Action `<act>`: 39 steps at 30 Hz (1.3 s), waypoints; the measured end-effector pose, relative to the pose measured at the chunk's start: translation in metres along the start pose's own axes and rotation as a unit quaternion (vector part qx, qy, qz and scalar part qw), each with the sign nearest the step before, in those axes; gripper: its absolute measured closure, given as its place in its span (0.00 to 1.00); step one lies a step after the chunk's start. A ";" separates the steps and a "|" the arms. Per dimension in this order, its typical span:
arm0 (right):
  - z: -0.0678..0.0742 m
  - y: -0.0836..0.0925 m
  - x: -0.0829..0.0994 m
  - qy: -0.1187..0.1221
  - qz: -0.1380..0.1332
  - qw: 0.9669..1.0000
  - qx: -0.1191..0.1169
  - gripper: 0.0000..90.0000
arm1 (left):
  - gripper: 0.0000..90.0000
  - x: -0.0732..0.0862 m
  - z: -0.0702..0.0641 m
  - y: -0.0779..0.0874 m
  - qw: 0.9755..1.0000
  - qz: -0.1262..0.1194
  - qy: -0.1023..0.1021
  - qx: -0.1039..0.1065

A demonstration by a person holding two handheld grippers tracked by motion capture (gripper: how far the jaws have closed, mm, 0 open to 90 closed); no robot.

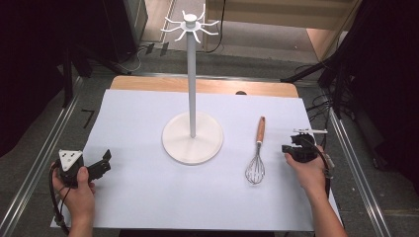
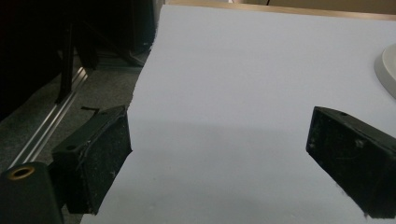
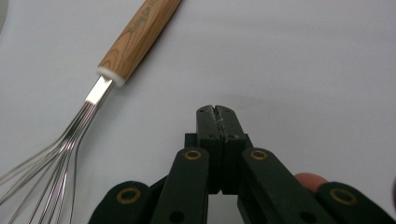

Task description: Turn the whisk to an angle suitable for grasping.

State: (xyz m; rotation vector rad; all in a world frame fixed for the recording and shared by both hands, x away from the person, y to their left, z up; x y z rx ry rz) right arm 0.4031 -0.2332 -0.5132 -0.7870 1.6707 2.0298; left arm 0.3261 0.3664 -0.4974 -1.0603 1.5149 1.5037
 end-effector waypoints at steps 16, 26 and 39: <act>0.004 -0.041 -0.035 -0.036 0.062 0.997 0.013 1.00 | 0.08 0.000 -0.001 0.000 1.000 0.004 -0.009 -0.006; 0.014 -0.061 -0.059 -0.036 0.101 0.994 0.039 1.00 | 0.08 0.001 -0.001 -0.002 1.000 0.008 -0.007 -0.007; 0.030 -0.077 -0.066 -0.047 0.116 0.992 0.029 1.00 | 0.08 0.001 -0.001 -0.002 1.000 0.012 -0.007 -0.007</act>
Point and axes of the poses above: each handheld gripper's, and its own axes: y roughly backward along the jaws, x roughly out of its underside, z roughly to its left, the point moved 8 cm from there along -y, roughly forward along the jaws, and after that the axes turned 4 degrees about -z, right-handed, at the moved point
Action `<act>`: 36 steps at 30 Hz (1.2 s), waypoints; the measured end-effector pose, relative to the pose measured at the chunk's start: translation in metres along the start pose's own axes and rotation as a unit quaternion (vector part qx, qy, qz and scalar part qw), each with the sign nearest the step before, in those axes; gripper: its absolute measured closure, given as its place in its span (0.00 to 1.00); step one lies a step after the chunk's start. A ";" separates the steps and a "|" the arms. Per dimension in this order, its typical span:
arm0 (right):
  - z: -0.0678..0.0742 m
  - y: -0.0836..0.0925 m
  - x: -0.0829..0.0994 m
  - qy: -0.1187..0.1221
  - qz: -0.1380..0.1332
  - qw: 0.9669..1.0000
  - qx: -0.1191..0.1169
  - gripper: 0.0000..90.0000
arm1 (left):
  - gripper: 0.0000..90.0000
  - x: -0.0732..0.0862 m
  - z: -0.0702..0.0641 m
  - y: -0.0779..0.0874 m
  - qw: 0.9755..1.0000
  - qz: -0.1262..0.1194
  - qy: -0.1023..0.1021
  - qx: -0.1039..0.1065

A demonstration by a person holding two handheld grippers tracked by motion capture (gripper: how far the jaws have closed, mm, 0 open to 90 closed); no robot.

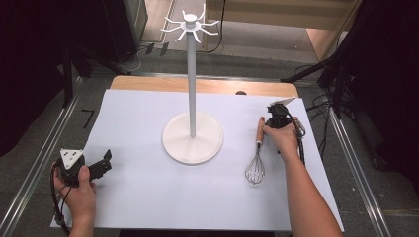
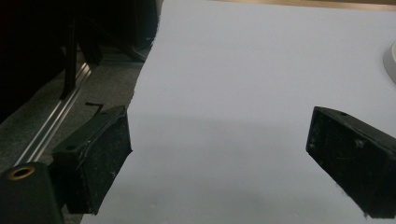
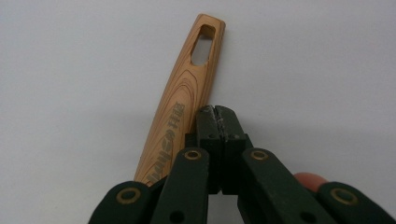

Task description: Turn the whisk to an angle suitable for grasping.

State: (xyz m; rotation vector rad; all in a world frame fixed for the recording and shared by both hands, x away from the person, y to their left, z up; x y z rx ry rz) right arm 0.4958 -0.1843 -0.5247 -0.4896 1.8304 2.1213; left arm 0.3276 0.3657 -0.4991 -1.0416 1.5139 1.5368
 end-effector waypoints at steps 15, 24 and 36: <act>0.022 -0.003 0.000 0.022 -0.007 0.999 -0.022 1.00 | 0.08 0.000 -0.001 0.001 1.000 0.000 -0.005 0.000; 0.036 -0.004 0.002 0.036 -0.009 0.999 -0.038 1.00 | 0.08 0.000 -0.001 -0.001 1.000 0.003 -0.004 0.000; 0.033 0.020 0.010 0.017 0.005 0.998 -0.067 0.67 | 0.08 0.000 -0.001 0.000 1.000 0.003 -0.006 0.001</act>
Point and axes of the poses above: each handheld gripper's, and its own axes: y roughly backward along the jaws, x roughly out of its underside, z roughly to its left, the point moved 8 cm from there along -y, roughly forward along the jaws, and after that the axes turned 4 degrees about -z, right-handed, at the moved point
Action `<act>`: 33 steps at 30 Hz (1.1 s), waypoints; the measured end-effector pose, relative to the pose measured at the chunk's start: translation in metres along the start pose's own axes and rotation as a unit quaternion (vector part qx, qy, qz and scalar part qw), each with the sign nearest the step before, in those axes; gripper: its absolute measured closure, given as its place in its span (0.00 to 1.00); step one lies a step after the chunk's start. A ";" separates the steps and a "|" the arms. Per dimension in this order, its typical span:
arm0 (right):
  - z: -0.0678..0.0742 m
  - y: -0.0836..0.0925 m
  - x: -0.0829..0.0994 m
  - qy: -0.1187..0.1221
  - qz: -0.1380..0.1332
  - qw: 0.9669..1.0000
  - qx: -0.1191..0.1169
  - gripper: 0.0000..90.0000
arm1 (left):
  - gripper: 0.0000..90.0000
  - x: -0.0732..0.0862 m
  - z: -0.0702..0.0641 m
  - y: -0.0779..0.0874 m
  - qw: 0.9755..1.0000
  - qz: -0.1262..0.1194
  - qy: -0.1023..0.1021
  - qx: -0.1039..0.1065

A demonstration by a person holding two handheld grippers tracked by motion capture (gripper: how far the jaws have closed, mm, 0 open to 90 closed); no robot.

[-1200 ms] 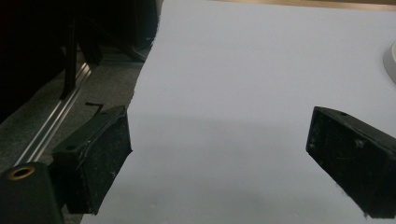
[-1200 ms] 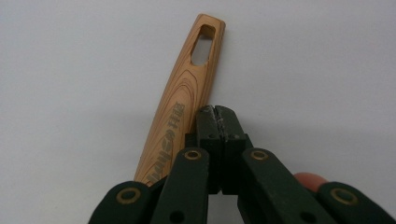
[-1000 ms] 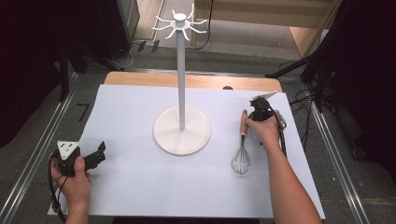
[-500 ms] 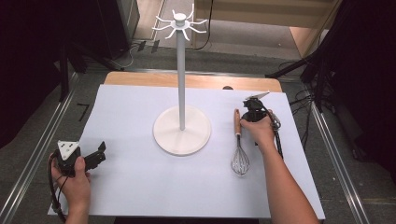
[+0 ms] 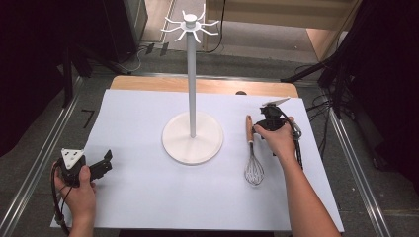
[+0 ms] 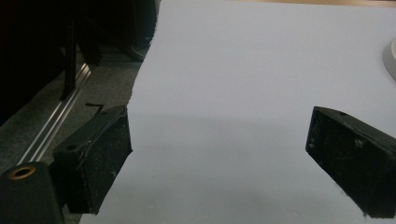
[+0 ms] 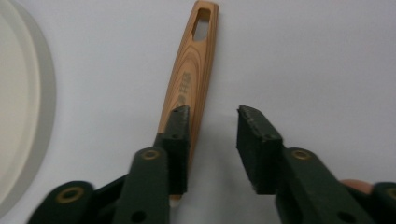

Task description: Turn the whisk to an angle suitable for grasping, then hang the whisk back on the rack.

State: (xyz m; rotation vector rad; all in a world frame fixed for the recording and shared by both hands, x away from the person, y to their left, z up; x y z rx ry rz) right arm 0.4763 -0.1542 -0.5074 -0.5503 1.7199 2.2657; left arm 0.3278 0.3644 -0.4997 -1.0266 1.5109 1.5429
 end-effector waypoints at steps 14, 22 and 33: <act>0.010 0.018 0.032 -0.017 0.053 0.998 -0.026 0.41 | 0.08 0.000 0.000 0.000 1.000 0.000 0.000 -0.001; 0.017 0.018 0.046 -0.020 0.064 0.998 -0.007 0.46 | 0.08 0.000 0.000 0.000 1.000 0.002 -0.002 -0.002; 0.022 0.022 0.053 -0.030 0.084 0.996 0.000 0.57 | 0.08 0.000 0.000 0.000 1.000 0.001 -0.004 -0.006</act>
Point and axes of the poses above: each handheld gripper's, and its own axes: y roughly backward along the jaws, x roughly out of its underside, z roughly to its left, the point moved 8 cm from there along -y, roughly forward along the jaws, and after that the axes turned 4 degrees about -z, right-handed, at the moved point
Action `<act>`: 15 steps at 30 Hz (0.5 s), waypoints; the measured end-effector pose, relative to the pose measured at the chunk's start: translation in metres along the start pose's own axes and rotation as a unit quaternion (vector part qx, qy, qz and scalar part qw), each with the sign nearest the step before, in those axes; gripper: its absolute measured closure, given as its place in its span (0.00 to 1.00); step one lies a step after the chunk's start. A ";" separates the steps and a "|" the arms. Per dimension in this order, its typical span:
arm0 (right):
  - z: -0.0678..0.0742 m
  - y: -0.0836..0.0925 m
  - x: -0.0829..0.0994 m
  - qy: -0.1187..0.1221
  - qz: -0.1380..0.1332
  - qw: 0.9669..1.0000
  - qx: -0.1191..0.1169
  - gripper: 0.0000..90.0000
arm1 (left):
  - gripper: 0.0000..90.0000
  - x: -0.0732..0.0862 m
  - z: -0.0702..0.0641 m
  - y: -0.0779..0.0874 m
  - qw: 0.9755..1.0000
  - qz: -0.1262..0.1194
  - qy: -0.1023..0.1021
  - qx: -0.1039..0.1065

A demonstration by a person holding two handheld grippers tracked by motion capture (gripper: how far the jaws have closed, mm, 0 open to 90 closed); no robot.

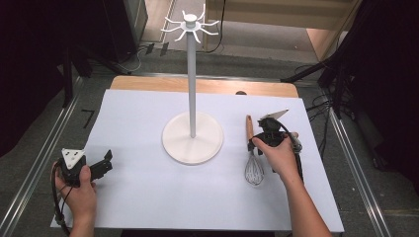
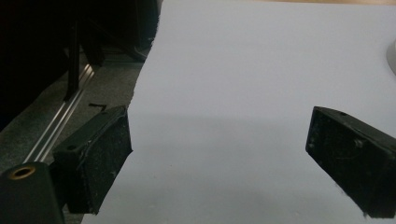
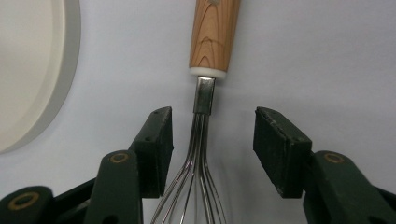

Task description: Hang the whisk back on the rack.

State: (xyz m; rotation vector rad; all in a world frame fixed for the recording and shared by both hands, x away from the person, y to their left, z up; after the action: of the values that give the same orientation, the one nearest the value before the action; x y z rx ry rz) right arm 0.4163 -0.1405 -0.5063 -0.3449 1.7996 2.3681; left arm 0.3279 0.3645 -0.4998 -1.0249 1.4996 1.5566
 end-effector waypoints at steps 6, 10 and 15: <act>0.004 -0.005 0.004 0.002 0.024 1.000 0.005 0.66 | 0.08 0.000 0.000 0.000 1.000 0.001 0.001 0.001; 0.004 -0.008 0.005 0.005 0.029 0.999 0.011 0.70 | 0.08 0.000 0.000 0.000 1.000 0.001 0.002 0.001; 0.005 -0.010 0.006 0.005 0.034 0.999 0.019 0.81 | 0.08 0.000 0.000 0.000 1.000 0.001 0.002 0.001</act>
State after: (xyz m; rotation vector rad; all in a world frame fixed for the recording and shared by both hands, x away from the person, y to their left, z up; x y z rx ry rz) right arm 0.4129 -0.1327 -0.5161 -0.2946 1.8874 2.3769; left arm 0.3281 0.3647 -0.4999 -1.0257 1.5057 1.5550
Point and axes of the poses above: each handheld gripper's, and its own axes: y roughly backward along the jaws, x roughly out of its underside, z roughly to its left, the point moved 8 cm from there along -y, roughly forward along the jaws, and after that the axes turned 4 degrees about -z, right-handed, at the moved point
